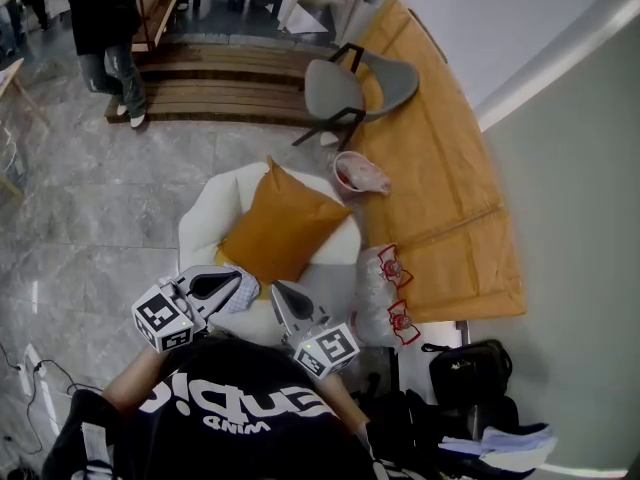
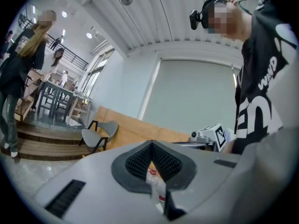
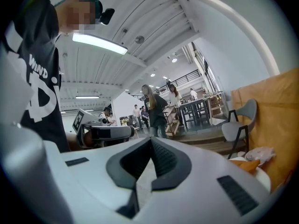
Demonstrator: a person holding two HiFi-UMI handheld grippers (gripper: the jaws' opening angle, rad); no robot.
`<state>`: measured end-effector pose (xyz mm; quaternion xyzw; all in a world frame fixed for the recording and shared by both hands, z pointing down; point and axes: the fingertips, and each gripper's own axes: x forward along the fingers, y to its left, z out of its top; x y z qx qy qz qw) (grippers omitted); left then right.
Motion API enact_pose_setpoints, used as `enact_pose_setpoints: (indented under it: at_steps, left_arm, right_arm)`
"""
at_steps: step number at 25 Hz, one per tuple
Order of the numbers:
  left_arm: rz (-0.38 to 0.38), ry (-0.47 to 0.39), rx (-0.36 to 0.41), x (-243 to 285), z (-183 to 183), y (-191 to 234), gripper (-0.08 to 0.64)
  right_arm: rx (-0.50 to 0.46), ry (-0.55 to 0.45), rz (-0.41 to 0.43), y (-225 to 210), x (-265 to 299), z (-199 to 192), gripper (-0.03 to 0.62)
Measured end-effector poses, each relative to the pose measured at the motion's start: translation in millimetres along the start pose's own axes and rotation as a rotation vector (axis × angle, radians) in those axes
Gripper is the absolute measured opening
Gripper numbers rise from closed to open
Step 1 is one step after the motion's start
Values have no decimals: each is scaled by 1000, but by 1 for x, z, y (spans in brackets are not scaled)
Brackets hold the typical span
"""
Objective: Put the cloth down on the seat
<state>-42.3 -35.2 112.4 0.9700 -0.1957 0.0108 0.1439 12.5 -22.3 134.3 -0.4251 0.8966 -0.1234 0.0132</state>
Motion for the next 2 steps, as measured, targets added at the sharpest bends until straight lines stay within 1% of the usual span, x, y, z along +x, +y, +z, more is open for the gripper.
enact_pose_setpoints:
  at_steps: [2]
  left_arm:
    - [1,1,5,1,1,2,6]
  right_arm:
    - [12,-6,-6,-2,0,0,18]
